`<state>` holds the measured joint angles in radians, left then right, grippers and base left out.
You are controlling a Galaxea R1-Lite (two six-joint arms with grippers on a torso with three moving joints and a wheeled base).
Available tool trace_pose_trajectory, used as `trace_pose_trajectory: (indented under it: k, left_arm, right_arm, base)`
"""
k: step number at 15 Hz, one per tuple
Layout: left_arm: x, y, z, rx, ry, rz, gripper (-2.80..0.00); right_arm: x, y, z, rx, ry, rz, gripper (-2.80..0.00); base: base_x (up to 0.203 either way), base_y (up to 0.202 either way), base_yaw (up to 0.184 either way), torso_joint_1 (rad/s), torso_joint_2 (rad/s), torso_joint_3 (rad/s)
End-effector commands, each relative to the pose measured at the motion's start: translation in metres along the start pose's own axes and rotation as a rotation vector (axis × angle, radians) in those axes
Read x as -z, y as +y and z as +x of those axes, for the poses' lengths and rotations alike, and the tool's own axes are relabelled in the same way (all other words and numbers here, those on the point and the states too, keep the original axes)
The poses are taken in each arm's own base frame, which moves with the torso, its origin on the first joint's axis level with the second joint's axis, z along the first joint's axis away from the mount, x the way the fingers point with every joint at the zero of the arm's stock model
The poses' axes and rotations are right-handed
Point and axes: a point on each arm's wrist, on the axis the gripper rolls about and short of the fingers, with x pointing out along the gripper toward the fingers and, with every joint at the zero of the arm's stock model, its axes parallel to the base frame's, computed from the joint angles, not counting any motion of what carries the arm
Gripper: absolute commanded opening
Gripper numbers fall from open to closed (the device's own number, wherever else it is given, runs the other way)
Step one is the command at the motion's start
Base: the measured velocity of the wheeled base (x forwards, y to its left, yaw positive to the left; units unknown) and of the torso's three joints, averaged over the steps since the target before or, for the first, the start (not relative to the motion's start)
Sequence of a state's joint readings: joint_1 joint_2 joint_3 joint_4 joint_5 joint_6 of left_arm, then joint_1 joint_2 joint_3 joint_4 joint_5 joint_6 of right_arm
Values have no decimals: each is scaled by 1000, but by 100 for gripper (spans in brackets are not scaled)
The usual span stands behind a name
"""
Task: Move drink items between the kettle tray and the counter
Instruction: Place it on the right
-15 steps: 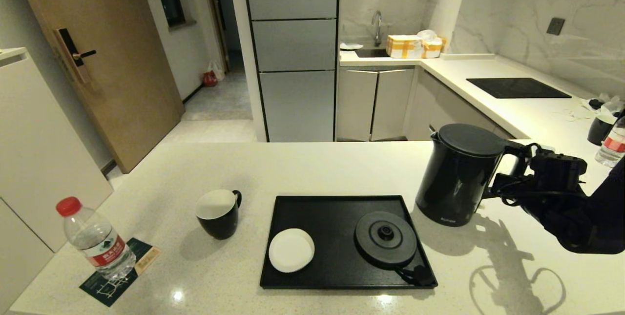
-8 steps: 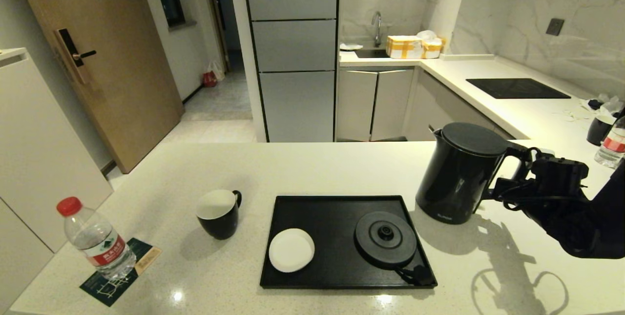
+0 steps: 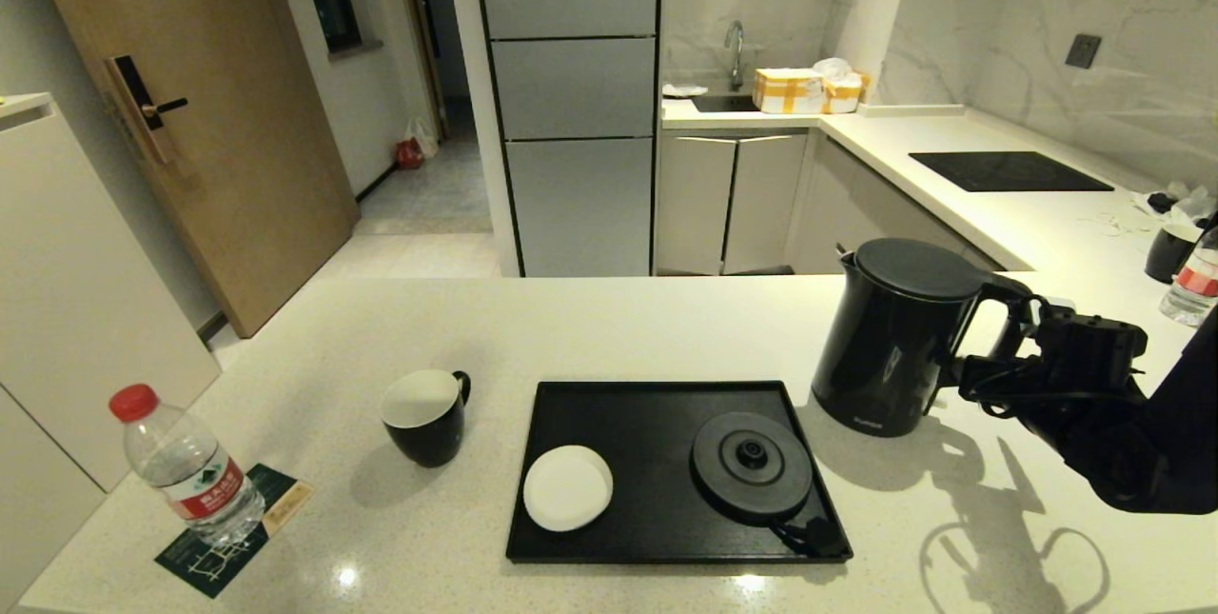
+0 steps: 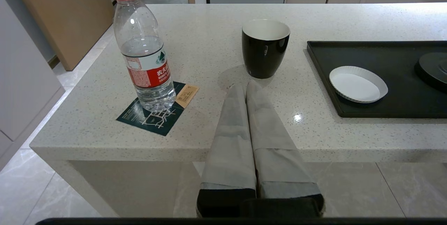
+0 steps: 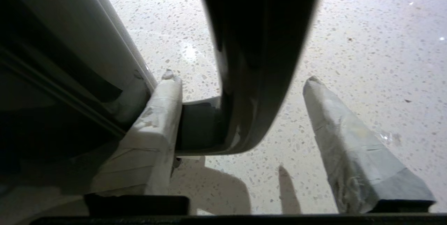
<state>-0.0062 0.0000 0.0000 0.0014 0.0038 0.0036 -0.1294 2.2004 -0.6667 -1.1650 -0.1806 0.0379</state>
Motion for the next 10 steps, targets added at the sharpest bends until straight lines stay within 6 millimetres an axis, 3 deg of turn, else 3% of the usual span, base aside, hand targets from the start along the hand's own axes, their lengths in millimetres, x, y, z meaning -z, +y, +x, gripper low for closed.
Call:
trace_pose_trajectory:
  k: [1,10]
  left_arm:
    - [0,0,0,-2,-1,-1,-280]
    - [0,0,0,-1,-1,-1,-280]
  right_arm:
    - [-1,0,-5,-22,-10,3,0]
    - [-3,-3,-22,-27,-19,9,0]
  base:
    - [0,0,0,0,0,0]
    - [0,0,0,0,0,0]
